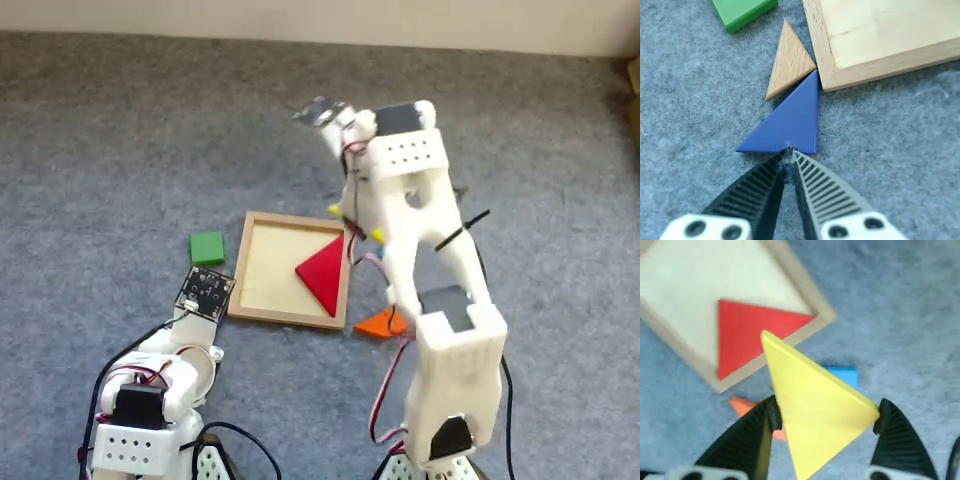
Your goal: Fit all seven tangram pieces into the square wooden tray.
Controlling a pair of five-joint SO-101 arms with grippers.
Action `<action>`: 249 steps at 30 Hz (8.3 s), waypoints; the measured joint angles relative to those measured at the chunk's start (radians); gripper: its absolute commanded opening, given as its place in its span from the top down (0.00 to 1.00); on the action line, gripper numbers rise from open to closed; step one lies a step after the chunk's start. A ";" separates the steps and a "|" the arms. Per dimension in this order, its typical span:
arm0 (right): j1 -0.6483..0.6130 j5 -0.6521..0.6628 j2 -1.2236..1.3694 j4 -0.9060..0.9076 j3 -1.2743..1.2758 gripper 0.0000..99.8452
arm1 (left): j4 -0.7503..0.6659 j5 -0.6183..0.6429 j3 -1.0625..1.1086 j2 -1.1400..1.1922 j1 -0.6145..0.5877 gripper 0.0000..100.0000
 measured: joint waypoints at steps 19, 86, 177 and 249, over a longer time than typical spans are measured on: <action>-0.364 -0.115 -0.132 -0.216 0.356 0.79 | 0.000 0.000 0.000 0.000 0.000 0.99; -0.348 -0.181 -0.334 -0.643 0.887 0.93 | 0.000 0.000 0.000 0.000 0.000 0.99; 0.032 -1.208 -0.305 -0.451 0.896 0.99 | 0.000 0.000 0.000 0.000 0.000 0.99; -0.428 -1.227 -0.597 -1.036 1.051 0.86 | 0.000 0.000 0.000 0.000 0.000 0.99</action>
